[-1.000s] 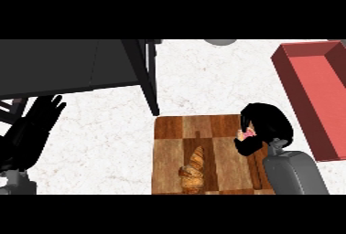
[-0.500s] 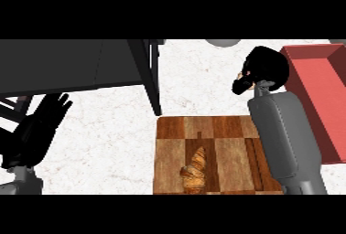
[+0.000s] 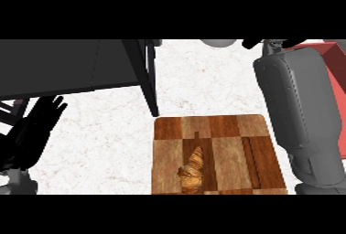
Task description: Pick the cupcake from the cutting board and place it in the cardboard box
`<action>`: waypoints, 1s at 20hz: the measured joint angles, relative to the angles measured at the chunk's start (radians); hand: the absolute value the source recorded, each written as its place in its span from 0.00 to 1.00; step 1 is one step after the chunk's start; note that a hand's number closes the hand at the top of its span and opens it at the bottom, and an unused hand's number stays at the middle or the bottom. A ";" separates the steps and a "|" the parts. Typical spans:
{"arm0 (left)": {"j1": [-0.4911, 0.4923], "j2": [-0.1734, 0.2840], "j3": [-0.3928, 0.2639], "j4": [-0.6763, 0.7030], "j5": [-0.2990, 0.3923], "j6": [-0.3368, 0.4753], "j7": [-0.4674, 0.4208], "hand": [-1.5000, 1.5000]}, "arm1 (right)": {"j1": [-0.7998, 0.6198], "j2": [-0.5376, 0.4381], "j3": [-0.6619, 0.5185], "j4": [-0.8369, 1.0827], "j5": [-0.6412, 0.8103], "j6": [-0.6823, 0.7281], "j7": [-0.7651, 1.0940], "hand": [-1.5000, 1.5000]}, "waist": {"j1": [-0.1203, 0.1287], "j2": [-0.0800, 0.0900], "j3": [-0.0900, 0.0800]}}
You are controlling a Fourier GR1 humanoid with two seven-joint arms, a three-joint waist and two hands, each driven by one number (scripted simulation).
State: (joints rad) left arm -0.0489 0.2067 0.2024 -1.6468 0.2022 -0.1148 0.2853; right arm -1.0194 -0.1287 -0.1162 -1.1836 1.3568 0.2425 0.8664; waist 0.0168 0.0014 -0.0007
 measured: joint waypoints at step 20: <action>0.005 -0.005 0.016 -0.002 0.002 -0.007 -0.003 0.50 | -0.006 -0.287 -0.132 0.165 -0.020 -0.120 -0.121 1.00 | -0.009 0.000 0.001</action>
State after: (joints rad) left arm -0.0437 0.2021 0.2187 -1.6491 0.2038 -0.1221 0.2821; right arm -1.0258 -0.4155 -0.2482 -1.0185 1.3372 0.1225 0.7455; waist 0.0074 0.0013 -0.0001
